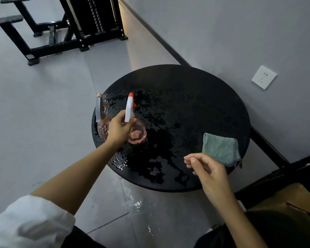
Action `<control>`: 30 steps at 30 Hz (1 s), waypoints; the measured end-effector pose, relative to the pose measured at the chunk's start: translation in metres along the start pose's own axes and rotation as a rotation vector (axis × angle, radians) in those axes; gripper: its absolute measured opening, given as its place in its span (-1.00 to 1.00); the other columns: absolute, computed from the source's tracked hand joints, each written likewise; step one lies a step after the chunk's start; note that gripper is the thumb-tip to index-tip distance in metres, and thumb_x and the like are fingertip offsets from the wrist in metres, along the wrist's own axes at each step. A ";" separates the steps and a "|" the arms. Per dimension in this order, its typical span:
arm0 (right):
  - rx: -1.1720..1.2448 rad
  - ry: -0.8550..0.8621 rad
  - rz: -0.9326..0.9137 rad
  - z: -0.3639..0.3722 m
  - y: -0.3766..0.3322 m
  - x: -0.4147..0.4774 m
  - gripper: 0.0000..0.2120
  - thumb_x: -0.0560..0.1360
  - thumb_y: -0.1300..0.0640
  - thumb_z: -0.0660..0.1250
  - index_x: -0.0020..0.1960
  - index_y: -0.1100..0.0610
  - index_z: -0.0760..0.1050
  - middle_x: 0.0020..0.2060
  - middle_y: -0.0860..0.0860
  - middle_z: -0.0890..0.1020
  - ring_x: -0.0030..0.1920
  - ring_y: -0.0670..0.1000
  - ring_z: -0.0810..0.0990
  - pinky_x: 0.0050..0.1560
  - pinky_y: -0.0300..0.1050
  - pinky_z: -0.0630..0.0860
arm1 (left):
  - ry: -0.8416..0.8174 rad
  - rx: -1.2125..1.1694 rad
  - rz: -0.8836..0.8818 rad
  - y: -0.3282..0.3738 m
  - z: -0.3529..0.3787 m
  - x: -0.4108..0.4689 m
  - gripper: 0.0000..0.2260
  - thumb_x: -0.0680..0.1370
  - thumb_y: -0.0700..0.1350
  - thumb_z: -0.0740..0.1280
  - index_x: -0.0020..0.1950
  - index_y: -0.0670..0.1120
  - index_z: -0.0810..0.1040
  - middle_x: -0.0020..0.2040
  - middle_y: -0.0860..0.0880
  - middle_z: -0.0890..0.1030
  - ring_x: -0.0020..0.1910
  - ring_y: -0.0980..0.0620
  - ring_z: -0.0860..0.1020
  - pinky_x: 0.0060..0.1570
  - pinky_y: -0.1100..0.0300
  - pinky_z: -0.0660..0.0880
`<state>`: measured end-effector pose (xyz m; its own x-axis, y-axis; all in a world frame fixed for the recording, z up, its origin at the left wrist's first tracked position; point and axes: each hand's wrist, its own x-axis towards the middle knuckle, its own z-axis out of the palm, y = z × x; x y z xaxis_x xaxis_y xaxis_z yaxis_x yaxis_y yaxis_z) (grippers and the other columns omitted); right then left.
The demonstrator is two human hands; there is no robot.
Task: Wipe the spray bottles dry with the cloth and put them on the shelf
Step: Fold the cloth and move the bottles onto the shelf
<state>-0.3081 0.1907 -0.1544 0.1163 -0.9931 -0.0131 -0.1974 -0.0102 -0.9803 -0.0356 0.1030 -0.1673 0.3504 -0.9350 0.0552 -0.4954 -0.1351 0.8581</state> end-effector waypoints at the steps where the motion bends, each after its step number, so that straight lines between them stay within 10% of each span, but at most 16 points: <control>1: -0.002 -0.002 -0.002 0.000 0.000 -0.001 -0.80 0.57 0.26 0.27 -0.08 0.05 0.63 -0.13 -0.14 0.69 -0.09 -0.16 0.66 -0.10 -0.35 0.51 | -0.015 -0.002 -0.012 0.000 -0.002 0.000 -0.86 0.53 -0.20 0.40 0.07 -0.13 0.55 -0.04 -0.05 0.61 -0.01 -0.07 0.57 0.13 -0.04 0.53; 8: 0.004 0.021 -0.053 -0.004 -0.020 -0.008 -0.80 0.58 0.26 0.26 -0.06 0.06 0.62 -0.13 -0.13 0.69 -0.09 -0.16 0.65 -0.11 -0.33 0.51 | 0.010 0.052 -0.054 0.009 -0.001 -0.019 -0.80 0.47 -0.20 0.47 0.07 -0.18 0.62 -0.02 -0.06 0.64 -0.03 0.01 0.55 0.01 0.16 0.43; 14: 0.000 0.008 -0.082 -0.026 -0.045 -0.025 -0.80 0.58 0.25 0.25 -0.05 0.05 0.62 -0.14 -0.09 0.69 -0.09 -0.16 0.65 -0.11 -0.32 0.52 | 0.079 0.004 0.056 0.041 0.001 -0.045 -0.80 0.48 -0.13 0.45 0.07 -0.16 0.62 0.00 -0.08 0.65 0.03 -0.07 0.58 0.11 -0.04 0.53; 20: 0.009 0.074 -0.156 -0.064 -0.075 -0.045 -0.81 0.59 0.27 0.24 -0.04 0.10 0.62 -0.15 -0.04 0.69 -0.10 -0.17 0.65 -0.10 -0.34 0.51 | -0.037 -0.036 0.268 0.104 0.007 -0.066 -0.81 0.51 -0.13 0.42 0.11 -0.12 0.58 0.04 -0.09 0.61 0.05 -0.09 0.58 0.10 -0.09 0.55; 25: -0.044 0.150 -0.227 -0.109 -0.090 -0.069 -0.78 0.59 0.25 0.24 -0.05 0.03 0.62 -0.14 -0.12 0.68 -0.05 -0.14 0.65 -0.05 -0.31 0.52 | -0.139 -0.081 0.393 0.156 0.023 -0.095 -0.88 0.53 -0.16 0.39 0.06 -0.08 0.55 -0.06 -0.03 0.63 -0.08 0.12 0.59 -0.09 0.27 0.51; 30: -0.026 0.276 -0.253 -0.157 -0.099 -0.099 -0.80 0.58 0.29 0.24 -0.04 0.09 0.62 -0.14 -0.05 0.69 -0.10 -0.16 0.65 -0.10 -0.36 0.52 | -0.275 -0.091 0.524 0.203 0.044 -0.129 -0.83 0.52 -0.22 0.41 0.10 -0.12 0.57 -0.02 0.00 0.65 -0.01 0.05 0.63 0.04 0.09 0.60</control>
<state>-0.4532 0.2716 -0.0256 -0.1013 -0.9529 0.2857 -0.2214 -0.2584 -0.9403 -0.2162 0.1820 -0.0227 -0.1464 -0.9219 0.3588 -0.4726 0.3838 0.7933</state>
